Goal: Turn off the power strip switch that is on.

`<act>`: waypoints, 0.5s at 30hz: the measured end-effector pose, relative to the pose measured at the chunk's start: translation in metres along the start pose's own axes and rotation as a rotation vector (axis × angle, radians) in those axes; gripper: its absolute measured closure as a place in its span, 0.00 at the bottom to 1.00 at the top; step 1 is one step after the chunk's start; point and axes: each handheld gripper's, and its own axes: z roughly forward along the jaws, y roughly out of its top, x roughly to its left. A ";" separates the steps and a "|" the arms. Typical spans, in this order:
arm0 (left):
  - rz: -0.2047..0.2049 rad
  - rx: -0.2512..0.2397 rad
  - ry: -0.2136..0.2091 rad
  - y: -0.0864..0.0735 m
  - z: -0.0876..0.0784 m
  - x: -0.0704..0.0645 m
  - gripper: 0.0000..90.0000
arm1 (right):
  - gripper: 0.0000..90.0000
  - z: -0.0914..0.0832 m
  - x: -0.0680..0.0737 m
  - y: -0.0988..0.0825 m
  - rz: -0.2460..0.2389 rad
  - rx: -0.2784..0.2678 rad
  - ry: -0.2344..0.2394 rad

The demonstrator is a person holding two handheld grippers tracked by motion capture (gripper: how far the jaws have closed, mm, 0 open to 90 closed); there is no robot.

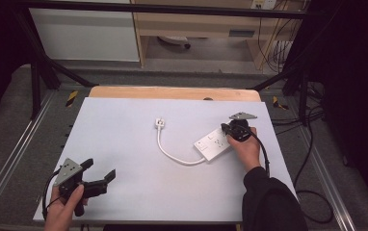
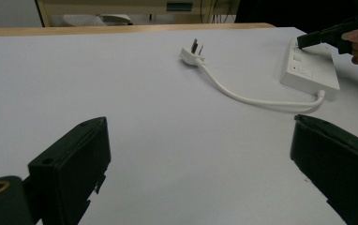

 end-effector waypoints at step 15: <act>0.001 0.001 0.000 0.000 0.000 0.000 0.06 | 1.00 0.001 0.002 -0.001 -0.003 -0.007 0.003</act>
